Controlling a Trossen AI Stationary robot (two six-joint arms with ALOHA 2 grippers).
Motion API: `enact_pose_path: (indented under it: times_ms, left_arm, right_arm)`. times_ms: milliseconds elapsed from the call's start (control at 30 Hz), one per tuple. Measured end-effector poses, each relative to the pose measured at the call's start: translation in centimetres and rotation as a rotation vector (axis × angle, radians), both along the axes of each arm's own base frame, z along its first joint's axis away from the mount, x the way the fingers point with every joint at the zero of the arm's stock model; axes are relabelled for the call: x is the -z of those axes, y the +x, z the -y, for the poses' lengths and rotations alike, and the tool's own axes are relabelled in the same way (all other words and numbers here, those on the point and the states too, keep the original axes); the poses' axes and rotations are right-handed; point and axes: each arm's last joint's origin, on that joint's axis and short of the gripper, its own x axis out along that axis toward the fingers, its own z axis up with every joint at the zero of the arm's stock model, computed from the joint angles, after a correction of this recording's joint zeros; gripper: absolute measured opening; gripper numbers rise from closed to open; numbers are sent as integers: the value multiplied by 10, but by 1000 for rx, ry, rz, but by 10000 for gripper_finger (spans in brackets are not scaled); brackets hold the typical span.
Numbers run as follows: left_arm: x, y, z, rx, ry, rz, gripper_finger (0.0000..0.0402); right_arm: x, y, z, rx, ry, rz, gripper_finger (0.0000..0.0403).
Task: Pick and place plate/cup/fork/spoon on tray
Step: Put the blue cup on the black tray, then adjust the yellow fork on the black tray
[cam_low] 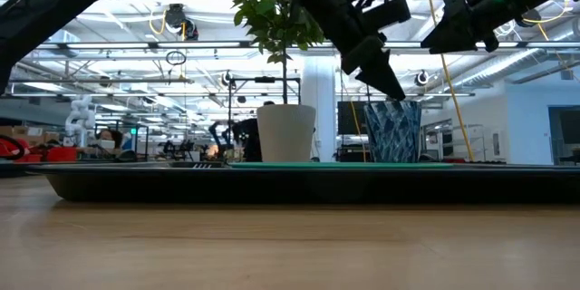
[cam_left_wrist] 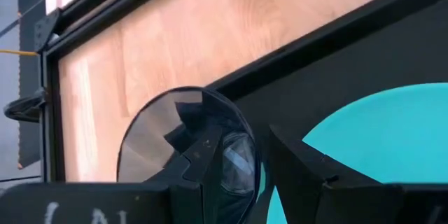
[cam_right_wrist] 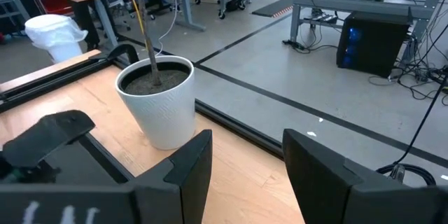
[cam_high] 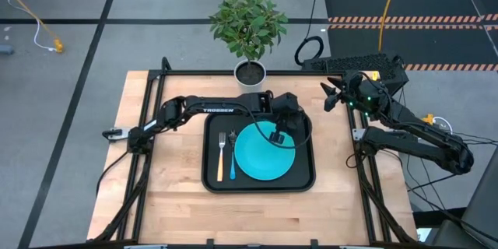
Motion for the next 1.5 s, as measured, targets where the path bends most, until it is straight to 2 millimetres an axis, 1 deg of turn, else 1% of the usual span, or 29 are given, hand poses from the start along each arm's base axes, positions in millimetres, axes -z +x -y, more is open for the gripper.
enact_pose_path:
  times_ms: [167, 233, 300, 400, 500, 667, 767, 933, 1033, 1133, 1233, 1333, 1367, 1500]
  left_arm:
    - [0, 0, -1, -11, 12, 3, 118]
    - [-1, -1, -1, -43, 51, -12, 118]
    - [-10, -6, -3, -93, 111, -21, 118]
    - [-32, -20, -4, -141, 152, -40, 118]
    - [-48, -36, -3, -176, 122, -90, 118]
    - [-71, -63, 2, -251, 53, -167, 118]
    - [-77, -79, 6, -302, 15, -259, 118]
    - [-66, -104, 6, -426, -39, -514, 118]
    - [-46, -112, 6, -489, -56, -612, 118]
    - [-24, -123, 11, -515, -65, -700, 117]
    - [-10, -136, 16, -498, -65, -730, 117]
    - [6, -144, 22, -494, -78, -730, 117]
    - [7, -147, 23, -514, -90, -714, 117]
    - [-1, -156, 25, -638, -199, -562, 117]
  right_arm:
    - [0, 0, 0, -1, -3, -4, 169]
    - [0, 0, 0, -2, -5, -6, 169]
    - [0, 0, 0, -2, -4, -8, 169]
    - [1, 0, 0, -2, 0, -14, 169]
    - [1, 0, 0, -2, -1, -13, 169]
    - [1, 0, 0, -2, 1, -12, 169]
    - [1, 0, 0, 0, 9, -12, 169]
    - [2, -1, 0, 0, 15, -23, 169]
    - [4, -1, -1, 0, 22, -34, 169]
    - [5, -1, -1, -1, 26, -50, 169]
    - [6, -2, -1, -3, 27, -69, 169]
    - [6, -2, -1, -4, 24, -68, 169]
    - [5, -2, -1, -4, 20, -65, 169]
    - [4, -1, -1, -1, 7, -50, 169]
